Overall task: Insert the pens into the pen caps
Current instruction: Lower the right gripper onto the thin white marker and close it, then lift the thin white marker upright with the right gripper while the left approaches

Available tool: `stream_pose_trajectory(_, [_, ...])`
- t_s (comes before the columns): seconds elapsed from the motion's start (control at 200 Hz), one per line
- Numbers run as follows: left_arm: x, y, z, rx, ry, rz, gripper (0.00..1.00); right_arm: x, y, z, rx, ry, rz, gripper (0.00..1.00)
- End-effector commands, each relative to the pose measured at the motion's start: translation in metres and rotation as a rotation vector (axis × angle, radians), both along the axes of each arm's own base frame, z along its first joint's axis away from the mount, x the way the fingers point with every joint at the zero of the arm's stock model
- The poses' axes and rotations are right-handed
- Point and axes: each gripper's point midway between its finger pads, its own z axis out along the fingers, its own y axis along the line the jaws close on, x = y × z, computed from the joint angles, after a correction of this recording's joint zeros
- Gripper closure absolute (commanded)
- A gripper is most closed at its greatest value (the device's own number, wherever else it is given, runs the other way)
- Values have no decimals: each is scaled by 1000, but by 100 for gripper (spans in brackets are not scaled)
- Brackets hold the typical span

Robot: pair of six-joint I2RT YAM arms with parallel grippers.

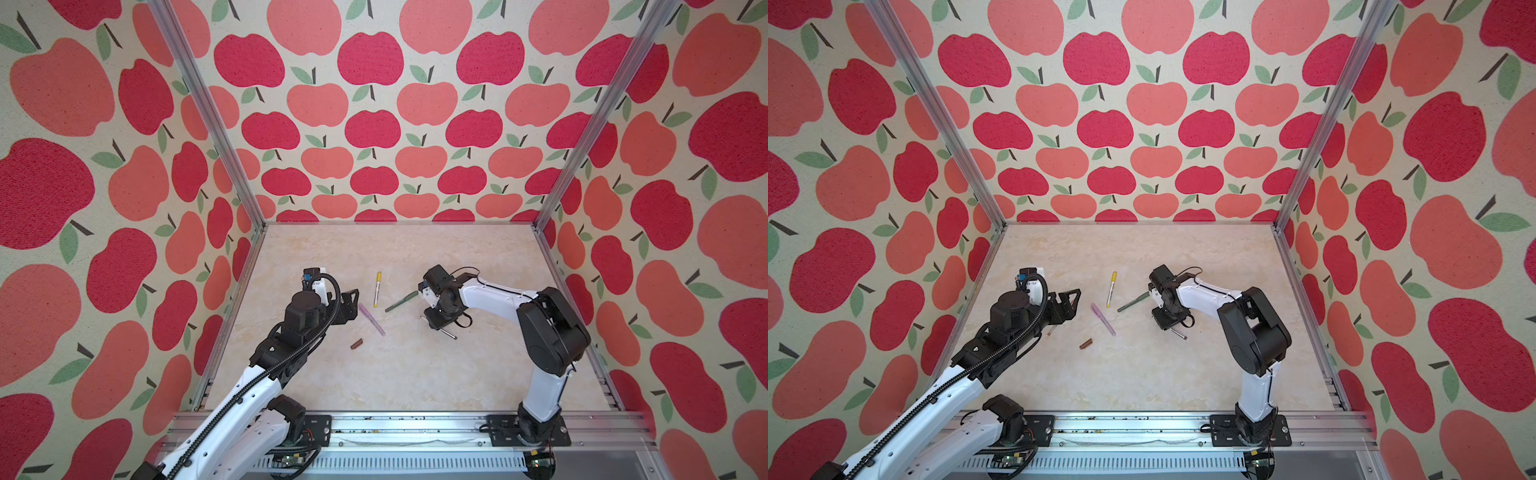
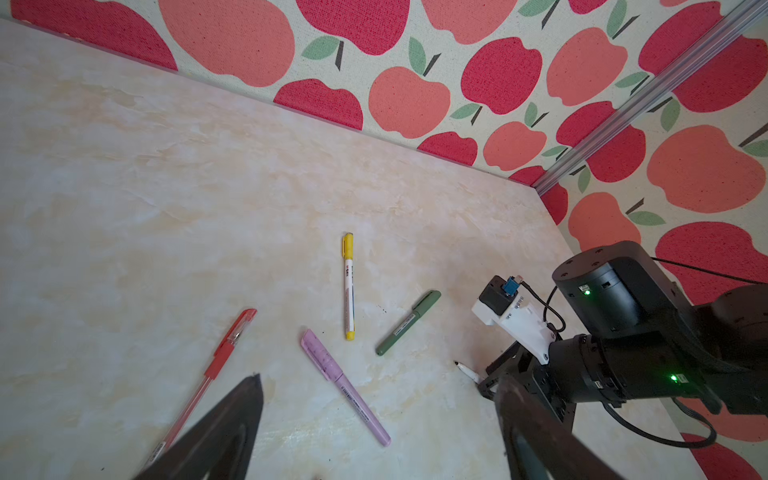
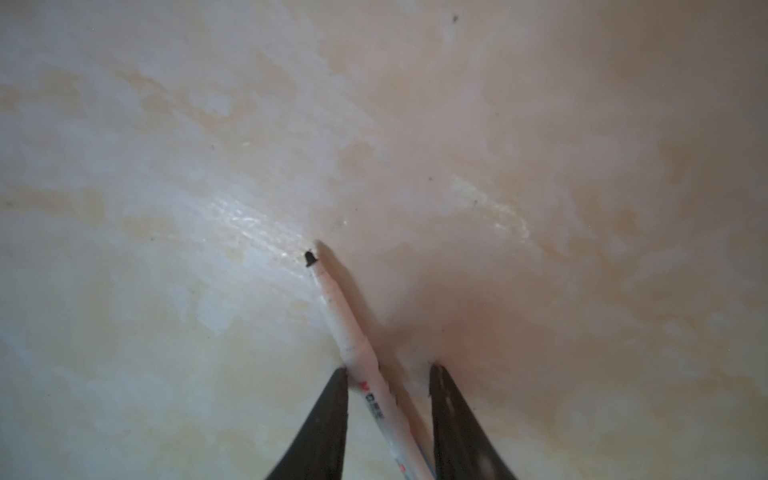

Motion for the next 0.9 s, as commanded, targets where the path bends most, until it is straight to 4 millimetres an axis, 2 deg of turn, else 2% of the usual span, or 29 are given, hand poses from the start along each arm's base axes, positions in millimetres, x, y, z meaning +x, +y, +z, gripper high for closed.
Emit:
stream_pose_trajectory(0.0, [4,2,13,-12,-18,17,10,-15,-4,-30,-41,81,2,71])
stream_pose_trajectory(0.24, [-2,5,12,-6,-6,19,10,-15,-5,-32,-45,89,-24,87])
stream_pose_trajectory(0.445, [-7,8,10,-6,-8,16,10,-14,-4,-33,-49,93,-40,94])
stream_pose_trajectory(0.585, [-10,2,13,-26,-16,-19,9,-9,1,-18,-12,68,-53,95])
stream_pose_trajectory(0.695, [-14,-15,22,-63,-56,-127,9,-4,15,16,109,44,-72,95])
stream_pose_trajectory(0.83, [-27,-44,36,-129,-110,-320,9,3,42,85,371,-23,-80,95])
stream_pose_trajectory(0.896, [-38,-61,45,-189,-140,-436,10,2,56,126,528,-65,-69,95])
